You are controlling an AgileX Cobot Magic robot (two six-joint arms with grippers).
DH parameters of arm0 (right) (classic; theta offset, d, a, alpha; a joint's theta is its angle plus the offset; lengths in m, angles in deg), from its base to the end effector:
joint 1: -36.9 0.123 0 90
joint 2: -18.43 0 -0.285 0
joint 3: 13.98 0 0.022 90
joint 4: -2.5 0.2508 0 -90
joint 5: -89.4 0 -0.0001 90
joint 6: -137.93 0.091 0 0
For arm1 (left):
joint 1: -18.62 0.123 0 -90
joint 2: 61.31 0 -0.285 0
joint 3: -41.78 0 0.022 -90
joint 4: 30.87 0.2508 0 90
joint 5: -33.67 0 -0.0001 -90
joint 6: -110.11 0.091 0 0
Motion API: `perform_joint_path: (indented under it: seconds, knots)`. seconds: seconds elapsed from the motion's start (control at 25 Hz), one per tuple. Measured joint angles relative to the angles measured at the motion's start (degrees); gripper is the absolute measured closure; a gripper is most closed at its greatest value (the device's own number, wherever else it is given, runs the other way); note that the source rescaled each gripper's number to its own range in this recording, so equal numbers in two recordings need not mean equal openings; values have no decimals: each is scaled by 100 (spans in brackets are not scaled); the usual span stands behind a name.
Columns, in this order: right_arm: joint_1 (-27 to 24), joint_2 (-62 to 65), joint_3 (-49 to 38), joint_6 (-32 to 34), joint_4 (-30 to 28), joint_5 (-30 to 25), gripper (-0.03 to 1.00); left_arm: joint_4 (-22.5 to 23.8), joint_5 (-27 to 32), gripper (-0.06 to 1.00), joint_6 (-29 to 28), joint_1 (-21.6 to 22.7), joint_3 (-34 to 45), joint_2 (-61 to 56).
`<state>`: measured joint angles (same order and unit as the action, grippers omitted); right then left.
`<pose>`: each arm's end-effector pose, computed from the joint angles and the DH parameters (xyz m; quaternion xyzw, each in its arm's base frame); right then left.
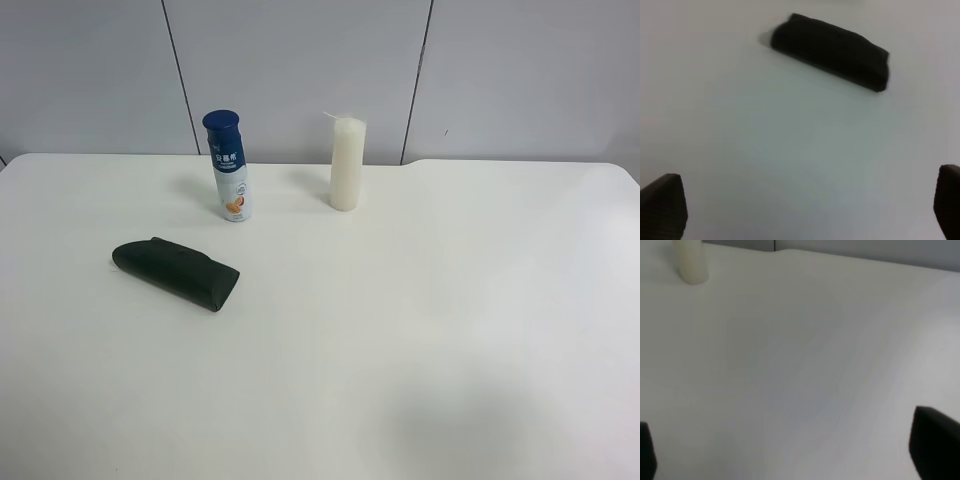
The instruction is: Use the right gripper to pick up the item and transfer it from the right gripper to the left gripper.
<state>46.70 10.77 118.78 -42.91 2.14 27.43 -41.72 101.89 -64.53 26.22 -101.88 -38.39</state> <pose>-0.0086 -0.0020 0.2820 -0.0788 0.8484 0.0378 0.5221 0.0152 -0.0140 0.3269 -0.0101 0.8928 -0.0439 0.4483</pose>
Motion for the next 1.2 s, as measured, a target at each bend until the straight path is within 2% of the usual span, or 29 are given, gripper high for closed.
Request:
perform_joint_path:
  seconds: [0.08,0.32,0.56,0.84,1.04,1.2]
  knots:
    - [0,0,0,0,0,0,-3,196,-17,-6,-10,-2,4,-285]
    - [0,0,0,0,0,0,-3,267,-278,-6,-10,-2,22,-838]
    - [0,0,0,0,0,0,-3,422,-526,-6,-24,-2,555,-1497]
    - [0,0,0,0,5,0,-3,520,-797,-6,-155,-103,1138,-1543]
    - [0,0,0,0,36,0,-3,630,-796,-6,-246,-380,1182,-1543]
    - [0,0,0,0,36,0,-3,668,-796,-6,-290,-394,1187,-1543]
